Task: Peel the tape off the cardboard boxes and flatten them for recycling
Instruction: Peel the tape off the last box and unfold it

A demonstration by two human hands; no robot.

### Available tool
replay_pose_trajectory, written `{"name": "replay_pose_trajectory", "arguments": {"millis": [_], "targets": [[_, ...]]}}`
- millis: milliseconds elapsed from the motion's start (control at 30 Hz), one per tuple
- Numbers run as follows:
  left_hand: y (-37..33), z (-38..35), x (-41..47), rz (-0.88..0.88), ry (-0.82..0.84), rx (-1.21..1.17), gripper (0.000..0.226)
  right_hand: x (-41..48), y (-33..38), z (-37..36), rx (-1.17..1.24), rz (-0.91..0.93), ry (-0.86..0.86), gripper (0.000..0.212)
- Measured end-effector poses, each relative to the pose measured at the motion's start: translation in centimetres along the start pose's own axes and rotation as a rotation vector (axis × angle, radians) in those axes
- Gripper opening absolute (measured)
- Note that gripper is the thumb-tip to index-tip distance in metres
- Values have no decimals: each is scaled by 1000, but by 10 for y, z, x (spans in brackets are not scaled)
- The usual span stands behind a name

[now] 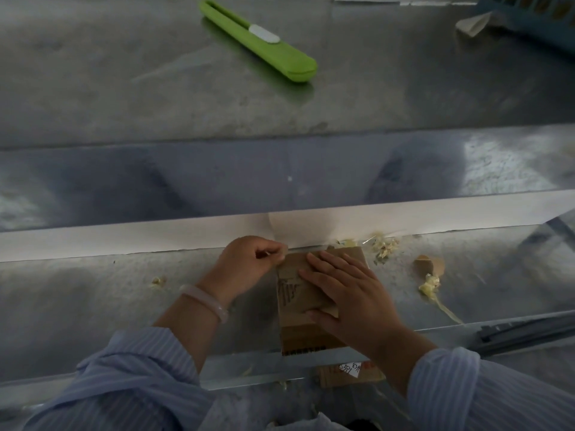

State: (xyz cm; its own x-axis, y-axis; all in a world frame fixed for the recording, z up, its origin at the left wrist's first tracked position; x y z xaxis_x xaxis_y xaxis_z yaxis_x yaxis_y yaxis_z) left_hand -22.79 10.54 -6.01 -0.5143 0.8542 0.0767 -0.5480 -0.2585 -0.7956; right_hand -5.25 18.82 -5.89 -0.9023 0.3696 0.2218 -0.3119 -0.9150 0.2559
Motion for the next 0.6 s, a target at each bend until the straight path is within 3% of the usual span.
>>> {"name": "replay_pose_trajectory", "arguments": {"millis": [100, 267, 467, 600], "targets": [[6, 1, 5, 34, -34, 14, 3, 0, 0, 1, 8, 3, -9, 63], [27, -7, 4, 263, -165, -311, 10, -1, -1, -2, -12, 15, 27, 64], [22, -4, 8, 96, -251, -14, 14, 0, -2, -1, 0, 19, 11, 62], [32, -13, 7, 194, -312, -323, 16, 0, -1, 1, 15, 27, -14, 62]]}}
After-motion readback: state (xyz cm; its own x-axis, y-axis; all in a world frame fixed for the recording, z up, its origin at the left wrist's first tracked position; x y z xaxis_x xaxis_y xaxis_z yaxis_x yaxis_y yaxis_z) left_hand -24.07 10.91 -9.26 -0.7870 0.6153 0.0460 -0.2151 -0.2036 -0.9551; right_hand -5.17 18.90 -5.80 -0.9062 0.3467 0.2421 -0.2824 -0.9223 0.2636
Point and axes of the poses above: each hand's wrist, its own x-axis towards the middle knuckle, its own z-axis out of the back of the hand, y = z × x, the point moved 6 cm from there along x, towards the middle knuckle, and after that the axes turned 8 degrees about -z, right-handed, at the moved point
